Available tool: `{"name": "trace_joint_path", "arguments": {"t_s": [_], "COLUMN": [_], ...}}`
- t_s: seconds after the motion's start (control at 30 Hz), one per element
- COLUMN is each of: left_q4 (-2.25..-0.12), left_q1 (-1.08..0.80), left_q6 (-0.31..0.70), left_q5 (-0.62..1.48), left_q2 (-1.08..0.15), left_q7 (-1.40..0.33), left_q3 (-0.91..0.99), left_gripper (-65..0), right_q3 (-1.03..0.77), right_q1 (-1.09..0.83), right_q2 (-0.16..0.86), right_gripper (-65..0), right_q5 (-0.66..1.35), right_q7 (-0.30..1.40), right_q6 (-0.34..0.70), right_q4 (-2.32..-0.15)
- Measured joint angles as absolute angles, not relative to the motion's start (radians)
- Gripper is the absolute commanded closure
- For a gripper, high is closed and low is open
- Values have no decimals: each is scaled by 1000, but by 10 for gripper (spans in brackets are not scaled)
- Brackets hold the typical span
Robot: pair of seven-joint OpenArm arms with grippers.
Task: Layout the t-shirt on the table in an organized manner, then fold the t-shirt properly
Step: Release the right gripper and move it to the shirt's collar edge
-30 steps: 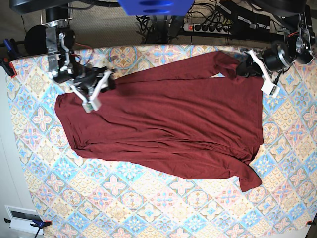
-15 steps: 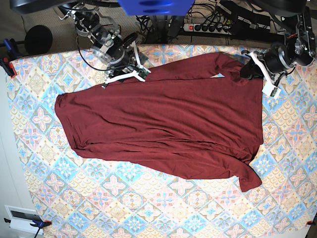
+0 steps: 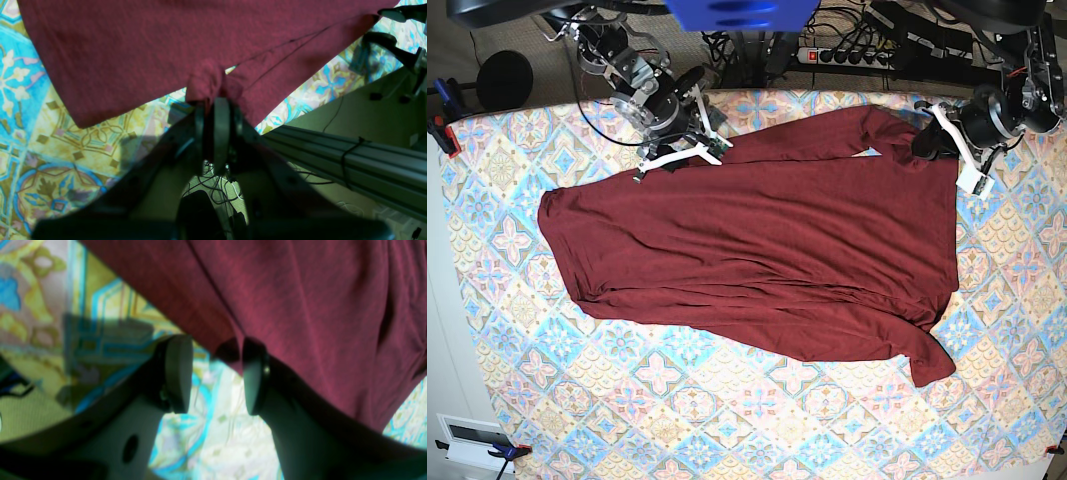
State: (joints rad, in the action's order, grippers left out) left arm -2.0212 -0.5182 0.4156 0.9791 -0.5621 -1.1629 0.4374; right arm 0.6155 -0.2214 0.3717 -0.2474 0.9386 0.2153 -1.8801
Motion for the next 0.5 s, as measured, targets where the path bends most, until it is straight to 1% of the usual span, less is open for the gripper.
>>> {"name": "trace_joint_path", "arguments": {"t_s": [0.07, 0.13, 0.23, 0.33, 0.37, 0.5], "left_q4": [-2021, -2021, -2021, -2021, -2021, -2021], "left_q1": [-518, -518, -519, -518, -518, -519], "left_q6": [416, 416, 416, 416, 416, 416], "left_q5": [982, 982, 982, 982, 982, 982], "left_q2": [-562, -562, -562, -562, -562, -562], "left_q7": [-1163, -1163, -1163, -1163, -1163, -1163], "left_q3": [437, 437, 437, 437, 437, 437], "left_gripper": [0, 0, 0, 0, 0, 0], "right_q3": [616, 616, 619, 620, 621, 622], "right_q1": [-216, -213, -213, -213, -213, -219], "right_q2": [371, 367, 366, 366, 366, 366], "right_gripper": [-227, -200, -125, -23, 0, 0], "right_q5": [-247, -247, -241, -228, -228, -229], "right_q7": [909, 896, 886, 882, 882, 886], "right_q6": [213, 208, 210, 216, 217, 218], "right_q4": [-1862, -1847, -1839, -1836, -1836, -1848]}}
